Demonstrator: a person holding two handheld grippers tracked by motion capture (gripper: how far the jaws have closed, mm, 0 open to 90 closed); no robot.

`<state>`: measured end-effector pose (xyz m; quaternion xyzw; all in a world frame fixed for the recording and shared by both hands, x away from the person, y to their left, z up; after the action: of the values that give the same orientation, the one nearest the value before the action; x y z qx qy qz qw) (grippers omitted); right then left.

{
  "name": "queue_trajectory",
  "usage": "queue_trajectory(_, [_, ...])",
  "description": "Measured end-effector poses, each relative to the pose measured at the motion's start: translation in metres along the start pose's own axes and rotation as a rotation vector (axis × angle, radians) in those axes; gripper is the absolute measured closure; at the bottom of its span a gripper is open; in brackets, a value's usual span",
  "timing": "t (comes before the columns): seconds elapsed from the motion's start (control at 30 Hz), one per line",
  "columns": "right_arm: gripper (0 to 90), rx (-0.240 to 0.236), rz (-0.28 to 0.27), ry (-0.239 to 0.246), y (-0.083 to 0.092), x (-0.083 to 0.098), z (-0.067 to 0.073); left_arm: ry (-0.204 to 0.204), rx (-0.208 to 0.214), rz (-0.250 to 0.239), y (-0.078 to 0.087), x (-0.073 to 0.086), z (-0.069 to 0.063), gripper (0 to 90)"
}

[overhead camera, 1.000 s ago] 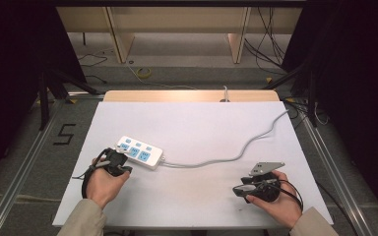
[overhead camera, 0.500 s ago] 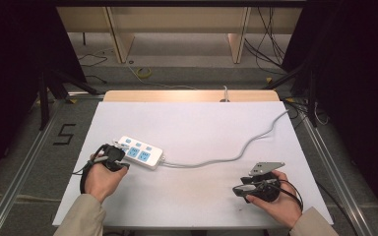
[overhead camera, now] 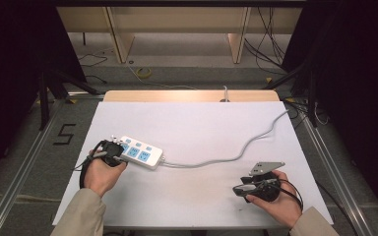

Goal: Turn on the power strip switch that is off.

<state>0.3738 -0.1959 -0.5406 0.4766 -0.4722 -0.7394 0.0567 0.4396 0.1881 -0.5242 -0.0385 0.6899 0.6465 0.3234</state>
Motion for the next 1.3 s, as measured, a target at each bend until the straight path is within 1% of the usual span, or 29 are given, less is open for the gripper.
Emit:
queue_trajectory(0.07, [47.5, 0.001, 0.000, 0.001, 0.000, 0.000, 0.000, -0.001, 0.000, 0.002, -0.001, -0.001, 0.001, 89.8])
queue_trajectory(0.33, [47.5, -0.001, 0.002, -0.001, 0.000, -0.001, 0.001, 0.018, -0.003, 0.008, -0.001, -0.005, 0.008, 89.8])
queue_trajectory(0.57, [47.5, -0.001, 0.000, 0.000, -0.001, -0.001, 0.000, 0.016, -0.013, 0.020, 0.000, -0.009, 0.015, 89.8])
queue_trajectory(0.77, [47.4, -0.003, -0.001, 0.002, -0.001, -0.001, 0.000, 0.027, -0.016, 0.028, -0.001, -0.014, 0.021, 89.8])
queue_trajectory(0.87, [47.4, -0.002, -0.001, 0.000, -0.001, -0.001, 0.000, 0.034, -0.019, 0.035, -0.004, -0.017, 0.024, 89.8])
queue_trajectory(1.1, [47.4, -0.004, 0.000, 0.001, -0.001, -0.001, 0.001, 0.028, -0.025, 0.044, -0.007, -0.023, 0.029, 89.9])
queue_trajectory(1.2, [47.4, -0.005, -0.002, 0.000, -0.001, -0.001, 0.001, 0.030, -0.025, 0.044, -0.009, -0.027, 0.031, 89.8])
queue_trajectory(1.23, [47.4, -0.005, -0.001, 0.002, -0.001, -0.001, 0.001, 0.030, -0.019, 0.041, -0.011, -0.030, 0.032, 89.8])
queue_trajectory(1.27, [47.4, -0.005, -0.001, 0.001, -0.001, -0.001, 0.001, 0.038, -0.019, 0.040, -0.012, -0.031, 0.032, 89.8])
queue_trajectory(1.3, [47.4, -0.005, -0.001, 0.000, -0.001, -0.001, 0.001, 0.033, -0.017, 0.046, -0.012, -0.032, 0.033, 89.8])
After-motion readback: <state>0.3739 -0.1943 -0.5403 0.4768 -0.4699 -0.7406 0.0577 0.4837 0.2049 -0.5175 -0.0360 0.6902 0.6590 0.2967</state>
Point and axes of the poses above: each handheld gripper's, and its own axes: y roughly backward along the jaws, x roughly out of its underside, z roughly to its left, the point moved 10 cm from there along -y, roughly forward along the jaws, and after that the axes turned 1 degree about -x, right-handed, at the moved point
